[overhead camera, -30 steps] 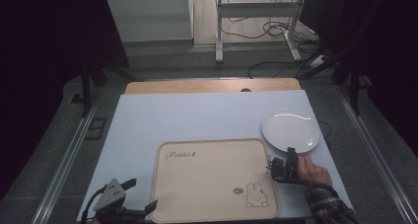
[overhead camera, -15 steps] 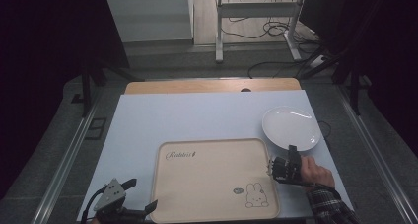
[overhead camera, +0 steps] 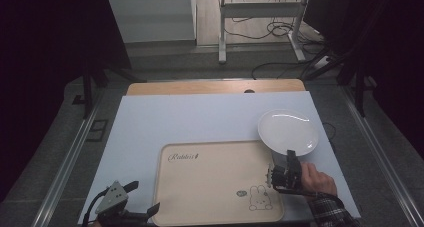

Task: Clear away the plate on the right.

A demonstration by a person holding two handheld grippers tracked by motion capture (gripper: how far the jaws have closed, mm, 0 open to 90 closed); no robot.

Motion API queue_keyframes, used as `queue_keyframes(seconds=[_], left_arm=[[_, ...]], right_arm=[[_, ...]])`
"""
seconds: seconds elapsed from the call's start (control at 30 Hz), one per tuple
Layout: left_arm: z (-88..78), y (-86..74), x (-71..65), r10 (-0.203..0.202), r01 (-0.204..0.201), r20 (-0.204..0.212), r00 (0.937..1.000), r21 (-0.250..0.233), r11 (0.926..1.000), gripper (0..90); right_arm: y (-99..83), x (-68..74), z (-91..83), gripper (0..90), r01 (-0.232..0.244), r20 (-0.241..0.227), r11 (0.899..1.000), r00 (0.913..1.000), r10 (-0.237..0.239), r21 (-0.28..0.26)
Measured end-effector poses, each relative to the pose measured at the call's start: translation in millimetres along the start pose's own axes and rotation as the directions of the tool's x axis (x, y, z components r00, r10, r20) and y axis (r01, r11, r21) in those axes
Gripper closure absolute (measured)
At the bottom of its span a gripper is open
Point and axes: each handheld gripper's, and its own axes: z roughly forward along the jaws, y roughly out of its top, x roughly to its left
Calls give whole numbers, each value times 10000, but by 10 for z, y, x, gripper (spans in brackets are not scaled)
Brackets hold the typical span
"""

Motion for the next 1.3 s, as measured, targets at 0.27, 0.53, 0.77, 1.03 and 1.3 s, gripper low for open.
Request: queue_keyframes(seconds=[0.27,0.53,0.77,1.03,1.3], left_arm=[[1,0,-1,9,-9,-21,10000,11,10000,22],[3,1,-3,11,-11,-31,10000,17,10000,22],[4,1,-3,22,-22,-39,10000,28,10000,22],[5,2,-4,40,-40,-49,10000,44,10000,23],[6,2,-4,44,-43,-56,10000,52,10000,23]], right_arm=[[99,3,-182,832,90,32,9986,10000,-88,-527],[220,23,-329,830,108,-351,9901,9993,-159,-1398],[349,70,-456,829,292,-405,9809,9985,-377,-1923],[506,120,-598,828,455,-431,9646,9973,-587,-2599],[651,191,-741,826,551,-512,9491,9959,-746,-3101]])
